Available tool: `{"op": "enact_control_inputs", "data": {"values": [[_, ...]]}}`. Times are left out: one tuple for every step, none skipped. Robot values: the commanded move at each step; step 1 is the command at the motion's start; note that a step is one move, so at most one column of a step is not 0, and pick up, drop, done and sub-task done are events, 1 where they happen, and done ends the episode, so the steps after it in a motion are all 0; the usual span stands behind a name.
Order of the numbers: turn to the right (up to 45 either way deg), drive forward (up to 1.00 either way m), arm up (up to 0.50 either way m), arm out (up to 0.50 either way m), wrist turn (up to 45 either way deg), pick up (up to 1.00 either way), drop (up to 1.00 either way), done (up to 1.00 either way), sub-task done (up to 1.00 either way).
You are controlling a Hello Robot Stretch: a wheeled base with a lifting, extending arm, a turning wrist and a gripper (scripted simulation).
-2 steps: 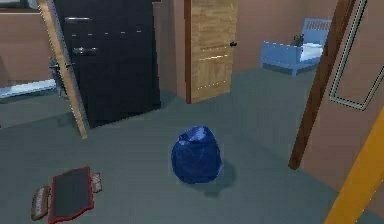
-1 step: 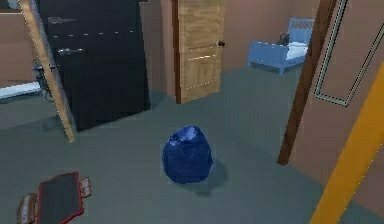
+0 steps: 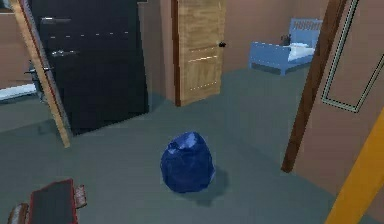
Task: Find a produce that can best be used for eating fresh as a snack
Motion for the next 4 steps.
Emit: {"op": "enact_control_inputs", "data": {"values": [[-45.0, 0.00, 0.00, 0.00, 0.0, 0.00, 0.00, 0.00, 0.00], [-21.0, 0.00, 0.00, 0.00, 0.0, 0.00, 0.00, 0.00, 0.00], [0.0, 0.90, 0.00, 0.00, 0.0, 0.00, 0.00, 0.00, 0.00], [-27.0, 0.00, 0.00, 0.00, 0.0, 0.00, 0.00, 0.00, 0.00]]}}
